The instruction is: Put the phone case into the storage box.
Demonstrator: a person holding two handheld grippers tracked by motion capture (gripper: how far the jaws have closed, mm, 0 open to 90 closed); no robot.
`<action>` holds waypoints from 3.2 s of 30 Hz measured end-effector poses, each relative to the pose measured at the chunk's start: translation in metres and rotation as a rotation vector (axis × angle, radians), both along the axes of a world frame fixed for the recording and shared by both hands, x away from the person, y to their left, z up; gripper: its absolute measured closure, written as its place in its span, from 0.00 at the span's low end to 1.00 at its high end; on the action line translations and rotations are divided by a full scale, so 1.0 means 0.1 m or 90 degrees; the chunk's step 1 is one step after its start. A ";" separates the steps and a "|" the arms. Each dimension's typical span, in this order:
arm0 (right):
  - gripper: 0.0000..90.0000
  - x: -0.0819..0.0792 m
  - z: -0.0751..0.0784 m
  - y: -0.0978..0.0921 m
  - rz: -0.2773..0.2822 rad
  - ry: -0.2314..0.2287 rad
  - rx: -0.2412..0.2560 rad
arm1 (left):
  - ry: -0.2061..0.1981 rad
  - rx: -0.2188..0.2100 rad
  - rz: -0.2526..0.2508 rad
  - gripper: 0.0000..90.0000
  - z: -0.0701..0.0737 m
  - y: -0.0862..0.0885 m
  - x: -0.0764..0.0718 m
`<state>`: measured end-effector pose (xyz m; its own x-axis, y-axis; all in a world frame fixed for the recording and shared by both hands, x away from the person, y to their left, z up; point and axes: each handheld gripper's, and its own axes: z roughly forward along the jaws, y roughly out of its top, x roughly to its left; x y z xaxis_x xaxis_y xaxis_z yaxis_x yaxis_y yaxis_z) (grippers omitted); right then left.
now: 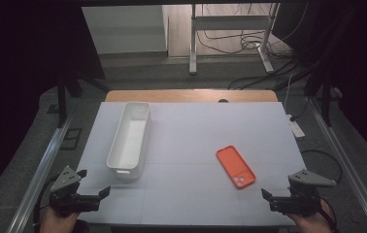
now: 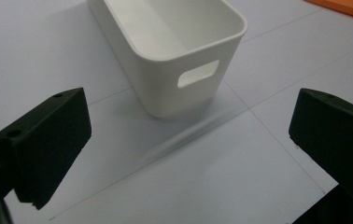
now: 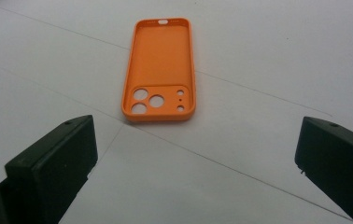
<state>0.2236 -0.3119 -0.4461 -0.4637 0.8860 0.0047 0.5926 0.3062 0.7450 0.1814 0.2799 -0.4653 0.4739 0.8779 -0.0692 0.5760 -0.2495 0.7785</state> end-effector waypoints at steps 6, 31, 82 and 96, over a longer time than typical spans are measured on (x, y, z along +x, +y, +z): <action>0.00 0.02 0.00 -0.01 -0.002 0.004 0.008 | 0.002 0.003 0.000 0.00 0.00 0.01 -0.01; 0.00 0.06 -0.01 0.02 0.018 0.023 0.004 | 0.002 0.015 -0.006 0.00 0.00 -0.01 -0.02; 0.00 0.55 -0.01 0.22 0.029 0.048 -0.021 | 0.021 0.019 -0.039 0.01 -0.02 -0.03 0.01; 0.00 0.74 -0.05 0.34 0.038 0.050 -0.031 | 0.022 0.017 -0.042 0.01 -0.02 -0.03 0.01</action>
<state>0.2977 -0.2782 -0.4508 -0.5156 0.8568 0.0014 0.6285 0.3771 0.6803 0.1823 0.2769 -0.4670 0.5287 0.8464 -0.0638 0.5844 -0.3084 0.7505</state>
